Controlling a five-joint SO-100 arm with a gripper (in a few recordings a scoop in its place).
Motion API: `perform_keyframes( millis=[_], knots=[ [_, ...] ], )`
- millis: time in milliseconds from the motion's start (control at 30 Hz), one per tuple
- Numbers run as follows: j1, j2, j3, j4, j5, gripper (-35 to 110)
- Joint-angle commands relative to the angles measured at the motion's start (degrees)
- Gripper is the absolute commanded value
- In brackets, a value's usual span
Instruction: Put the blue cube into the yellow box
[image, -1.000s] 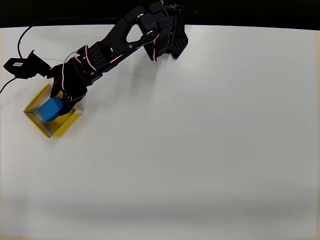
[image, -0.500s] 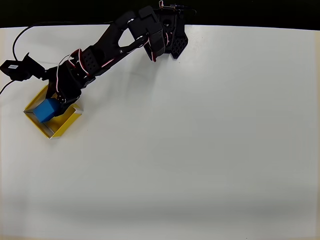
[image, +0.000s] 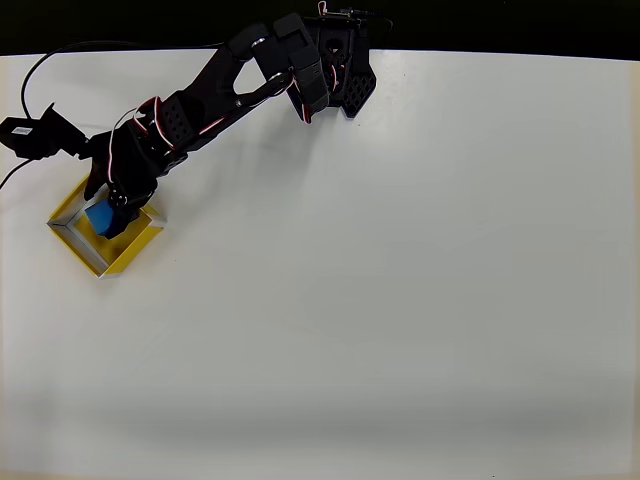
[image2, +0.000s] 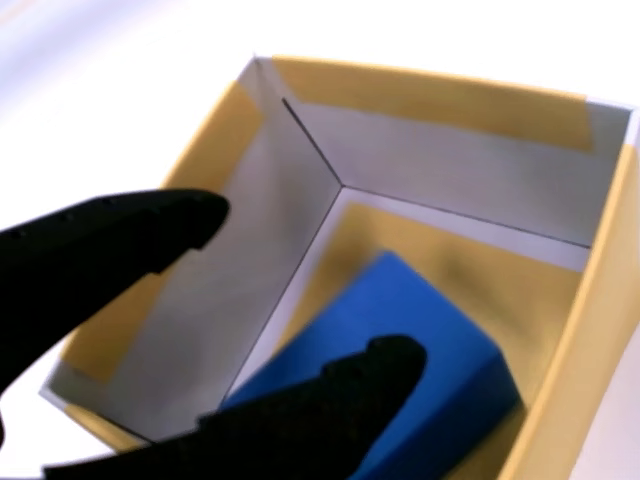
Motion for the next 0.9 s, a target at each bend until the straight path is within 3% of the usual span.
perform_keyframes(
  millis=[0, 233, 633, 867],
  knots=[
    [1.05, 4.04, -5.71, -0.18, -0.53, 35],
    [-1.23, 17.93, -0.62, 5.45, -4.48, 28],
    [-17.49, 52.29, 15.21, 39.29, -2.29, 13],
    [-29.62, 62.4, 19.07, 58.71, 4.39, 0]
  ],
)
